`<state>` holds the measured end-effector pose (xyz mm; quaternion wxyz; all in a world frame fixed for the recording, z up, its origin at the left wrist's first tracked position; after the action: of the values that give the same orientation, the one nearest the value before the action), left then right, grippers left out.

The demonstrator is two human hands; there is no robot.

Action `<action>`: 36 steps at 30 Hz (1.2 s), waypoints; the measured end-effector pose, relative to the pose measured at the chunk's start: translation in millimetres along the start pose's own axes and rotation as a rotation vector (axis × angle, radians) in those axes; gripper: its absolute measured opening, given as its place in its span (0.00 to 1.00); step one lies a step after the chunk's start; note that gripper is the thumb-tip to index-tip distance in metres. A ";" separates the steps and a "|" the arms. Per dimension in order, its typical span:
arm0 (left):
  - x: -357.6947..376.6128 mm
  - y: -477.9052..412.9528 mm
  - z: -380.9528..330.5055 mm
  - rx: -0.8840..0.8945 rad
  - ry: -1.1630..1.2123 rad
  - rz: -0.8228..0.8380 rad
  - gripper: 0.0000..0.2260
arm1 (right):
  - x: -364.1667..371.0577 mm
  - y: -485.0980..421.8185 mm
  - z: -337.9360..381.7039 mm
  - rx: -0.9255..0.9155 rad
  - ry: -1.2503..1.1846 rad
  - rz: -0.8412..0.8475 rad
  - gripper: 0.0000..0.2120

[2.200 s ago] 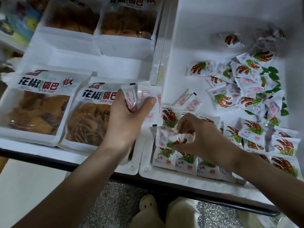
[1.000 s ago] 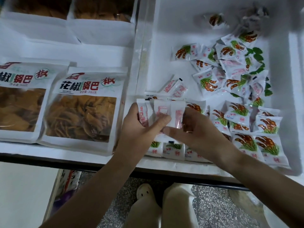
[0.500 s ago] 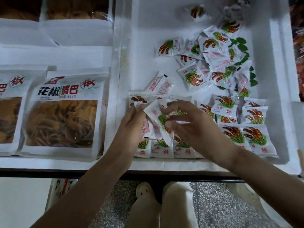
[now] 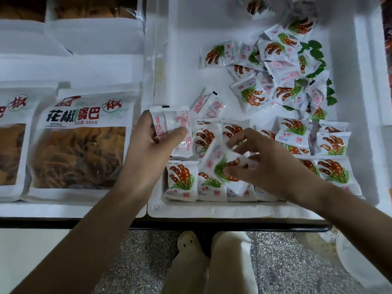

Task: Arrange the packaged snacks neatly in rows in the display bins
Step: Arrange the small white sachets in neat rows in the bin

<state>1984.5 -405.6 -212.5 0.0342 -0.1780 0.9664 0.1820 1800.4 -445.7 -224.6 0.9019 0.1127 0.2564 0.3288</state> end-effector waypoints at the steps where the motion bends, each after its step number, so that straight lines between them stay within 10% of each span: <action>1: -0.5 0.1 -0.5 0.014 -0.009 0.008 0.12 | -0.2 -1.6 0.5 -0.001 0.030 0.018 0.17; 10: 5.2 4.2 6.6 0.007 -0.035 0.038 0.12 | 22.7 -17.4 6.4 -0.149 0.369 0.183 0.06; 27: 18.8 19.7 15.3 -0.088 0.070 0.156 0.12 | 22.6 -9.9 0.9 -0.411 0.541 -0.204 0.07; 36: 47.6 21.5 31.5 -0.437 0.066 0.301 0.09 | 0.5 11.5 14.2 -0.447 0.117 -0.101 0.12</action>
<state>1932.5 -391.2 -240.8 -0.0638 -0.0412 0.9203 0.3837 1802.1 -437.1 -208.5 0.9033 -0.1222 0.2344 0.3378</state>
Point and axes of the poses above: each hand's wrist, its own y-axis away from the middle knuckle, its own x-axis out of the palm, z = x × y, the point moved 5 cm from there along -y, towards the middle knuckle, and after that the axes turned 4 degrees about -x, right-handed, at the moved point
